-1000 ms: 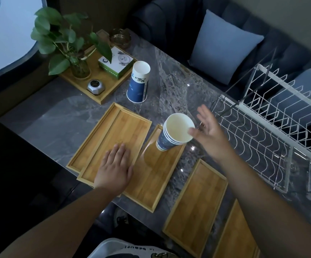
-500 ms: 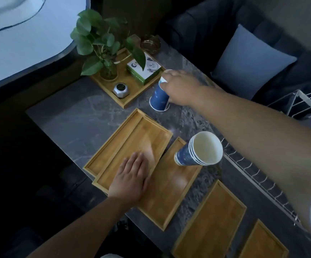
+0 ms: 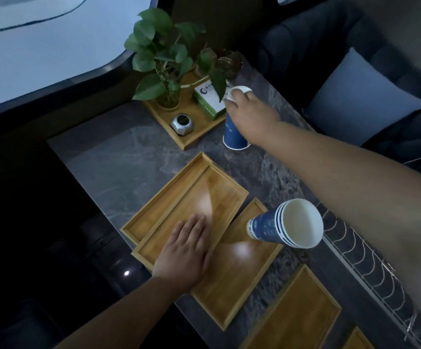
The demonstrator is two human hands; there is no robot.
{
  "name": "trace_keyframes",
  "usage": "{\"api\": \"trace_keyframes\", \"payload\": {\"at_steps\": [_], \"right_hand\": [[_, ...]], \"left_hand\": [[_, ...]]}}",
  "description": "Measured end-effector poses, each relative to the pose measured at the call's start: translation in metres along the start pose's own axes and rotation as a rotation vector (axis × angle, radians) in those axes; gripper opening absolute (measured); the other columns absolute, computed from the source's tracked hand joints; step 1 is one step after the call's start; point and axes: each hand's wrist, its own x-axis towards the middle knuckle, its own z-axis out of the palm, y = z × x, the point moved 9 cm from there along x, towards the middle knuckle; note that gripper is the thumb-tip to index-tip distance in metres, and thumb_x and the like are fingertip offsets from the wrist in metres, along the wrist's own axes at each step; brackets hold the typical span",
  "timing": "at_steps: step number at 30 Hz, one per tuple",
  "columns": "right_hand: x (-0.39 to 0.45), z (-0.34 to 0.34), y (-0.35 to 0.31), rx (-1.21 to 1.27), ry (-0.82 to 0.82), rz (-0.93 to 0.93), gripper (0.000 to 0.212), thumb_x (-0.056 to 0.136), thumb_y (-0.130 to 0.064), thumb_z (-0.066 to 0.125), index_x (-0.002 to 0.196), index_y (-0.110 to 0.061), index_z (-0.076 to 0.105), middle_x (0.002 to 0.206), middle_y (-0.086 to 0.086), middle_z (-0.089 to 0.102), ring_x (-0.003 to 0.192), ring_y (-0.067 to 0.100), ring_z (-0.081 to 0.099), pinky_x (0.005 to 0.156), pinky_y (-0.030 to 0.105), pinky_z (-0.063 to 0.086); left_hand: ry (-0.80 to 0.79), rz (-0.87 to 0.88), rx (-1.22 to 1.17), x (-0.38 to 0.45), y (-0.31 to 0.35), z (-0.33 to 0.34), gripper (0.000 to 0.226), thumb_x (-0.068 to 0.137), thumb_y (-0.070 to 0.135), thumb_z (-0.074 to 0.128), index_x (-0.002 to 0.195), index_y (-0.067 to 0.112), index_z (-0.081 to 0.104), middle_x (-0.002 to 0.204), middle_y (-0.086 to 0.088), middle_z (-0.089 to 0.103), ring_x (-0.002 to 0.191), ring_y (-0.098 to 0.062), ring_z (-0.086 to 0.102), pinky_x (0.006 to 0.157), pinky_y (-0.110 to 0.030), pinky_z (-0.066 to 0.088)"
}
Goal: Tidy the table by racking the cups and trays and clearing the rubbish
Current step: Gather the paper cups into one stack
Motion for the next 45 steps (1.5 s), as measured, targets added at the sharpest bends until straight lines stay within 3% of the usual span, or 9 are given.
{"api": "trace_keyframes", "payload": {"at_steps": [7, 15, 19, 23, 27, 33, 37, 40, 45], "right_hand": [[-0.015, 0.016, 0.029, -0.018, -0.036, 0.096, 0.072, 0.082, 0.003, 0.063, 0.145, 0.000, 0.028, 0.157, 0.012, 0.015, 0.127, 0.037, 0.039, 0.087, 0.047, 0.050], [-0.012, 0.015, 0.011, -0.429, -0.034, -0.079, 0.044, 0.088, -0.023, 0.055, 0.130, -0.010, 0.051, 0.127, 0.009, 0.051, 0.117, 0.033, 0.042, 0.092, 0.043, 0.038], [-0.003, 0.024, 0.004, -0.543, -0.143, -0.119, 0.053, 0.086, -0.035, 0.060, 0.134, -0.015, 0.050, 0.138, 0.010, 0.048, 0.133, 0.038, 0.031, 0.114, 0.059, 0.018], [0.010, 0.041, -0.004, -0.605, -0.304, -0.127, 0.065, 0.079, -0.034, 0.069, 0.138, -0.019, 0.046, 0.144, 0.012, 0.044, 0.138, 0.041, 0.027, 0.112, 0.071, 0.002], [0.019, 0.063, -0.009, -0.715, -0.439, -0.111, 0.059, 0.079, -0.030, 0.072, 0.133, -0.020, 0.050, 0.138, 0.013, 0.050, 0.133, 0.041, 0.035, 0.110, 0.071, 0.007], [0.020, 0.064, 0.017, -0.429, -0.429, -0.002, 0.049, 0.080, -0.039, 0.070, 0.124, -0.023, 0.058, 0.126, 0.005, 0.059, 0.119, 0.028, 0.049, 0.098, 0.042, 0.031], [-0.006, 0.057, 0.048, -0.107, -0.440, 0.060, 0.061, 0.070, -0.057, 0.074, 0.116, -0.021, 0.059, 0.110, 0.006, 0.064, 0.100, 0.028, 0.062, 0.079, 0.037, 0.043], [-0.032, 0.053, 0.065, 0.096, -0.401, 0.096, 0.061, 0.069, -0.065, 0.070, 0.114, -0.024, 0.059, 0.106, 0.005, 0.065, 0.095, 0.028, 0.062, 0.069, 0.033, 0.042], [-0.072, 0.032, 0.086, 0.387, -0.234, 0.157, 0.064, 0.070, -0.064, 0.070, 0.120, -0.027, 0.059, 0.114, 0.006, 0.066, 0.101, 0.030, 0.060, 0.078, 0.038, 0.049]], "left_hand": [[0.021, -0.009, -0.012, 0.003, 0.000, -0.003, 0.060, 0.099, 0.048, 0.035, 0.146, 0.011, 0.039, 0.154, -0.008, 0.037, 0.145, -0.024, 0.023, 0.118, -0.041, 0.004], [0.025, -0.007, -0.008, 0.003, 0.000, -0.003, 0.060, 0.099, 0.049, 0.035, 0.147, 0.012, 0.038, 0.154, -0.008, 0.036, 0.145, -0.024, 0.023, 0.118, -0.042, 0.004], [0.018, -0.010, -0.016, 0.002, -0.001, -0.001, 0.061, 0.101, 0.049, 0.030, 0.148, 0.012, 0.035, 0.155, -0.008, 0.033, 0.146, -0.025, 0.020, 0.117, -0.043, 0.008], [0.014, -0.006, -0.007, 0.003, -0.001, 0.002, 0.062, 0.101, 0.050, 0.029, 0.148, 0.011, 0.036, 0.155, -0.008, 0.032, 0.146, -0.025, 0.019, 0.117, -0.044, 0.009], [0.020, -0.001, -0.019, 0.003, -0.002, 0.005, 0.062, 0.100, 0.051, 0.031, 0.146, 0.011, 0.038, 0.155, -0.008, 0.034, 0.146, -0.025, 0.021, 0.116, -0.045, 0.011], [0.018, 0.000, -0.017, 0.004, -0.003, 0.007, 0.062, 0.100, 0.050, 0.029, 0.147, 0.010, 0.037, 0.155, -0.009, 0.033, 0.146, -0.025, 0.019, 0.117, -0.045, 0.011], [-0.015, -0.013, 0.001, 0.003, -0.003, 0.007, 0.062, 0.100, 0.051, 0.028, 0.148, 0.012, 0.036, 0.156, -0.009, 0.033, 0.147, -0.025, 0.019, 0.117, -0.044, 0.009], [-0.029, -0.020, 0.014, 0.002, -0.003, 0.006, 0.062, 0.100, 0.052, 0.028, 0.148, 0.013, 0.036, 0.156, -0.007, 0.032, 0.147, -0.025, 0.018, 0.117, -0.042, 0.002], [-0.045, -0.028, 0.051, 0.002, -0.003, 0.001, 0.063, 0.099, 0.053, 0.027, 0.149, 0.014, 0.034, 0.157, -0.006, 0.030, 0.147, -0.024, 0.015, 0.117, -0.038, -0.007]]}}
